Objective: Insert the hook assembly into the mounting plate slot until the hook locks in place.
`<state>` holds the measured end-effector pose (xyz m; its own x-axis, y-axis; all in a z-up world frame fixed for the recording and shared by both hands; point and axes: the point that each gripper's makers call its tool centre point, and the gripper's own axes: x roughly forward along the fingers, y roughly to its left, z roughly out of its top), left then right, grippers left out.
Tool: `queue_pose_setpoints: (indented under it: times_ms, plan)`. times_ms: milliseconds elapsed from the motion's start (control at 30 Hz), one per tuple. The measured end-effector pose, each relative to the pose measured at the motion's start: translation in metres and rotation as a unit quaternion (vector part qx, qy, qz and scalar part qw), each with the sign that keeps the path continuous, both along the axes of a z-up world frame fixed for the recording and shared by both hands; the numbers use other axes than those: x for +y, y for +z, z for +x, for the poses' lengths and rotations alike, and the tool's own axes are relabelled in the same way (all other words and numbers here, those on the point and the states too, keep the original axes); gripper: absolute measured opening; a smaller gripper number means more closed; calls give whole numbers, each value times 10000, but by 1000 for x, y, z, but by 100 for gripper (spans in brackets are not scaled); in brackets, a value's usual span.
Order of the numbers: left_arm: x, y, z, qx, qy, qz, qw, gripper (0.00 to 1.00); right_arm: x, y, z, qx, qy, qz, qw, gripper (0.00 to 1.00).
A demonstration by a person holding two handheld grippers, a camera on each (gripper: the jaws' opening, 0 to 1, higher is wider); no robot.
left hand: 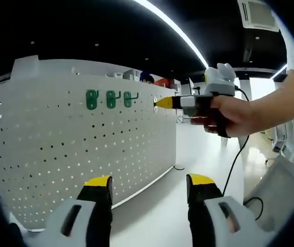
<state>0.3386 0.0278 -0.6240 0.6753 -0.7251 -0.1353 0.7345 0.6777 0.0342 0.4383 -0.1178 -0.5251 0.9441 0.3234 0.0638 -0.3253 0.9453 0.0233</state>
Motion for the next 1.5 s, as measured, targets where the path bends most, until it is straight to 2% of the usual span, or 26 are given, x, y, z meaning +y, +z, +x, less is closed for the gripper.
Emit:
queue_pose_setpoints:
  times_ms: [533, 1133, 1500]
  plan:
    - [22, -2, -10, 27, 256, -34, 9997, 59, -9, 16, 28, -132, -207, -46, 9997, 1]
    - [38, -10, -20, 94, 482, -37, 9988, 60, -23, 22, 47, -276, -400, -206, 9986, 1]
    - [42, -9, -20, 84, 527, -23, 9986, 59, -16, 26, 55, -358, -372, -411, 9978, 1]
